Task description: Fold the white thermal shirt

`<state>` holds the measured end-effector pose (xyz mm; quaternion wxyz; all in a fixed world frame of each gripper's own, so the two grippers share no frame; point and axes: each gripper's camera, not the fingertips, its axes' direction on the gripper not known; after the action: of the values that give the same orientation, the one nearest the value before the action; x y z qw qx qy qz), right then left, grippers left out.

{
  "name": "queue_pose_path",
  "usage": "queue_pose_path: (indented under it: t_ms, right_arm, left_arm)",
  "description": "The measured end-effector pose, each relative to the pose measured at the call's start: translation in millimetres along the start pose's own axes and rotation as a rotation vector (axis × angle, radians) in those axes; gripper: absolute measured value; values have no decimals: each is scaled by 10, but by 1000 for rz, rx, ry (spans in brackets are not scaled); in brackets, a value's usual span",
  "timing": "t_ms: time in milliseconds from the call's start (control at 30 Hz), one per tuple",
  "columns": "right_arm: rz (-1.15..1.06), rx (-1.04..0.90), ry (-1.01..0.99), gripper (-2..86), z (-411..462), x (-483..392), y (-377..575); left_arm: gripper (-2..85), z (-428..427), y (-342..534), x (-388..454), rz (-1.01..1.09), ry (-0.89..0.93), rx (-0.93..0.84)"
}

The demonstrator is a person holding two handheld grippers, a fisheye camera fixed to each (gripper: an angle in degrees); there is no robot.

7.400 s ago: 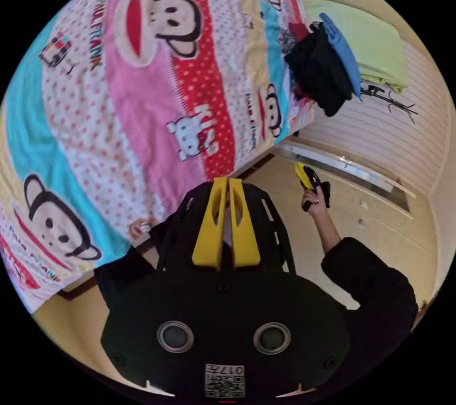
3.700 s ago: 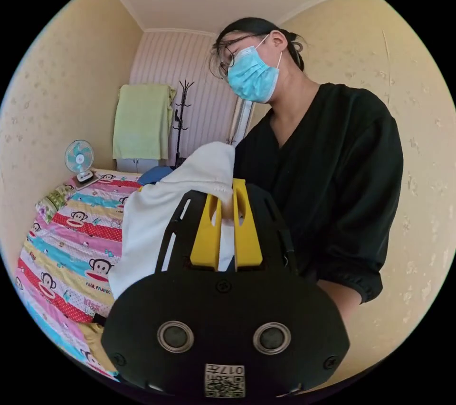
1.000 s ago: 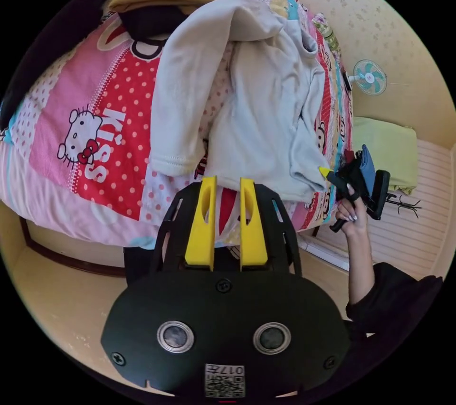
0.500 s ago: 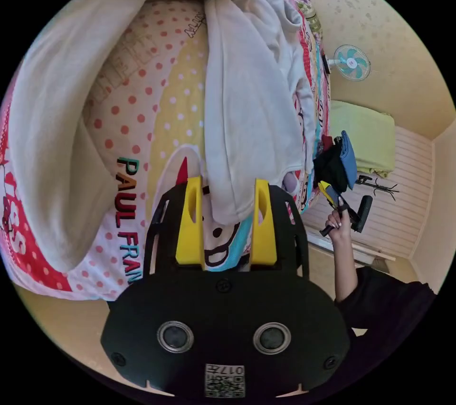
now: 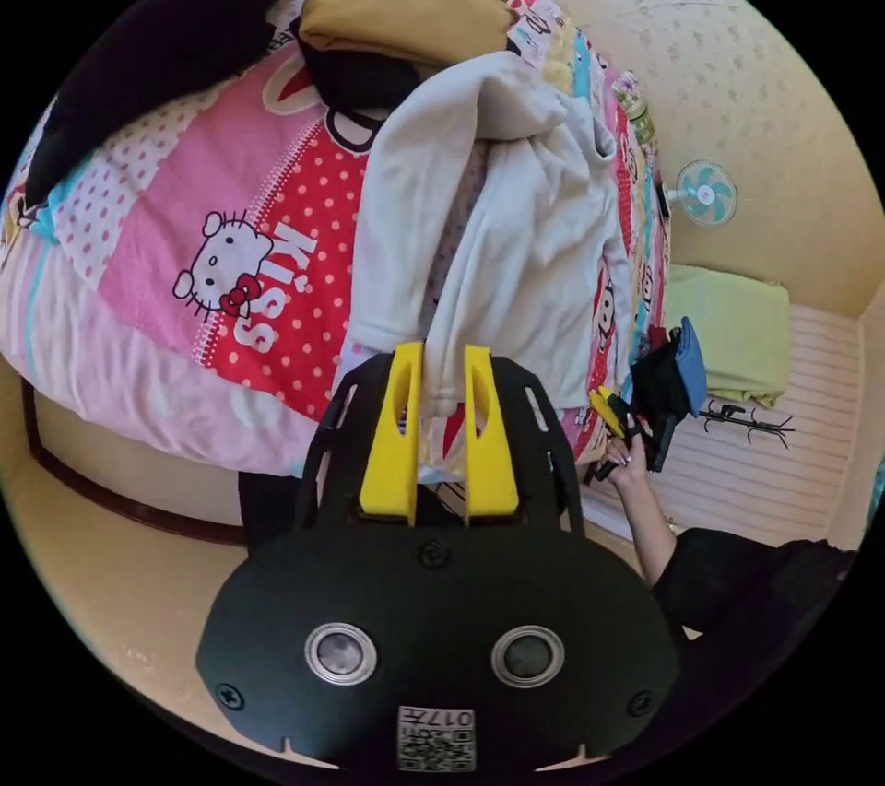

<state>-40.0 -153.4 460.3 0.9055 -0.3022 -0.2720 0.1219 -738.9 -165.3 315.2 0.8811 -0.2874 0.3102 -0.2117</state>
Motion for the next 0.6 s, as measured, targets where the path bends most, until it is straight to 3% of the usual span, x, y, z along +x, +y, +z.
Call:
queue_pose_path:
  t_ms: [67, 133, 200, 233, 300, 400, 533, 600]
  right_arm:
    - [-30, -43, 99, 106, 169, -39, -55]
    - [-94, -101, 174, 85, 274, -90, -131]
    - [-203, -238, 146, 55, 252, -158, -261]
    - [-230, -255, 137, 47, 182, -184, -277]
    - [-258, -328, 104, 40, -236, -263, -199]
    - [-269, -475, 168, 38, -663, -273, 219]
    - [-154, -709, 153, 42, -469, 124, 824]
    - [-28, -793, 149, 52, -158, 489, 1134]
  left_arm:
    - [145, 397, -132, 59, 31, -97, -115]
    - [142, 732, -193, 163, 76, -180, -207]
    - [109, 867, -213, 311, 113, -388, -223]
    - [72, 911, -223, 400, 177, -398, -263]
    - [39, 881, -202, 448, 199, -324, -344]
    - [27, 658, 38, 533, 235, -43, -500]
    - [34, 632, 875, 589, 331, -39, -652]
    - [51, 847, 1226, 397, 242, -42, -718]
